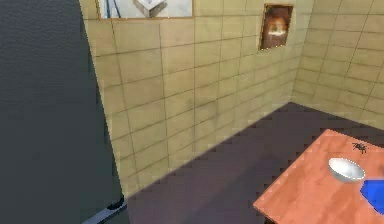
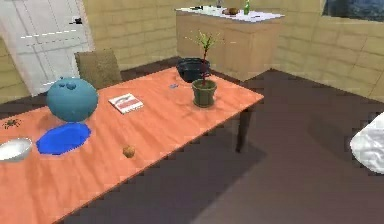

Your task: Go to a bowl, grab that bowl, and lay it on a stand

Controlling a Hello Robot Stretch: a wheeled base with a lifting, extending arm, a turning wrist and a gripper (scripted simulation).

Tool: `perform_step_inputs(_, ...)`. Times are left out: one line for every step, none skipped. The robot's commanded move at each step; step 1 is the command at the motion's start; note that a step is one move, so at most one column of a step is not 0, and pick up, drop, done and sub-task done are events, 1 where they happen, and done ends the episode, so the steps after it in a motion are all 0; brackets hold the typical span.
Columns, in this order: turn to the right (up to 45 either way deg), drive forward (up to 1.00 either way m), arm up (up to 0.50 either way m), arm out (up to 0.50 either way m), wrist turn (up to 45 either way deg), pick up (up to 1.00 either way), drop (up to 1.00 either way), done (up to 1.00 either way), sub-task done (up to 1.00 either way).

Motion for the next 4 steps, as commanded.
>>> perform_step_inputs(3.0, 0.00, 0.00, 0.00, 0.0, 0.00, 0.00, 0.00, 0.00)
perform_step_inputs(45.0, 0.00, 0.00, 0.00, 0.0, 0.00, 0.00, 0.00, 0.00)
perform_step_inputs(45.0, 0.00, 0.00, 0.00, 0.0, 0.00, 0.00, 0.00, 0.00)
perform_step_inputs(45.0, 0.00, 0.00, 0.00, 0.0, 0.00, 0.00, 0.00, 0.00)
